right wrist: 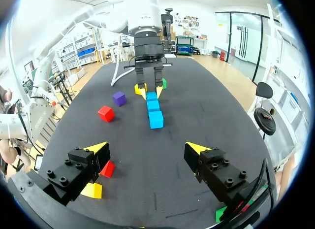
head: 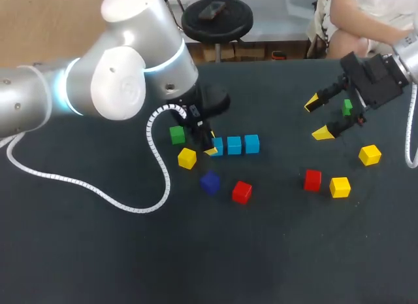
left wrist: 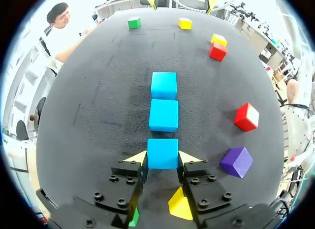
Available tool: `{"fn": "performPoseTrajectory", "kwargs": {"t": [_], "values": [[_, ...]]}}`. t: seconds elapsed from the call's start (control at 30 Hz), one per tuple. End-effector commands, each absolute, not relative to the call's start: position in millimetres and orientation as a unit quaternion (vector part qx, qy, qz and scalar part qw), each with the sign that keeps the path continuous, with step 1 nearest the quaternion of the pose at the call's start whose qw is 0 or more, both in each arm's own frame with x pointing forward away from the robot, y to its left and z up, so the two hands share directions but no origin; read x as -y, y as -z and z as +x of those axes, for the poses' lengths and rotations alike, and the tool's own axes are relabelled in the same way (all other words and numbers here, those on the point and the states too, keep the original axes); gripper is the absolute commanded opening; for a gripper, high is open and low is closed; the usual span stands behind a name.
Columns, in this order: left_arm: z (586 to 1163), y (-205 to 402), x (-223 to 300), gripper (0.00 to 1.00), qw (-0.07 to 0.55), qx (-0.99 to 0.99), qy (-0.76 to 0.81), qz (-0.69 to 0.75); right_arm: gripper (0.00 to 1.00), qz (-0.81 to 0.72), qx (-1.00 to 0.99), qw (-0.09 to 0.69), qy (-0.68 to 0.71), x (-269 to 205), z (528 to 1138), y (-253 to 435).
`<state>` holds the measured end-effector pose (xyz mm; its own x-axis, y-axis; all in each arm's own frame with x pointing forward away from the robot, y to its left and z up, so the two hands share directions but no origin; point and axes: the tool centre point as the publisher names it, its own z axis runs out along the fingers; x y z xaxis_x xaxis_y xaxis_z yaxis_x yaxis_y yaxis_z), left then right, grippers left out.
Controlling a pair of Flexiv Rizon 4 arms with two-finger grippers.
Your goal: Place the blue cubes, place green cubes on the blue cubes, place the yellow cubes on the green cubes, then place the red cubes on the yellow cubes, and place purple cube on the red cubes.
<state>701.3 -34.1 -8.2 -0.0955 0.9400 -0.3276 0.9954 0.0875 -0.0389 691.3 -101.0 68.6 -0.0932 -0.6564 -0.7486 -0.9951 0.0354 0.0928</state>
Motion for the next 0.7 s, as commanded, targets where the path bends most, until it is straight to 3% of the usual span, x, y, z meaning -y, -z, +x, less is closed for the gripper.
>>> {"fn": "performPoseTrajectory", "kwargs": {"t": [0.03,0.07,0.1,0.7], "values": [[704,10,35,0.40,0.106,-0.731,0.128,0.662,1.00,-0.618,-0.668,0.268,-0.317,101,691,-69],[704,9,34,0.96,0.107,-0.731,0.129,0.661,1.00,-0.618,-0.668,0.268,-0.317,101,691,-69],[704,9,34,1.00,0.107,-0.731,0.129,0.661,1.00,-0.618,-0.668,0.268,-0.317,101,691,-69],[700,-3,18,1.00,0.132,-0.732,0.162,0.649,1.00,-0.618,-0.668,0.268,-0.317,101,691,-69]]}}
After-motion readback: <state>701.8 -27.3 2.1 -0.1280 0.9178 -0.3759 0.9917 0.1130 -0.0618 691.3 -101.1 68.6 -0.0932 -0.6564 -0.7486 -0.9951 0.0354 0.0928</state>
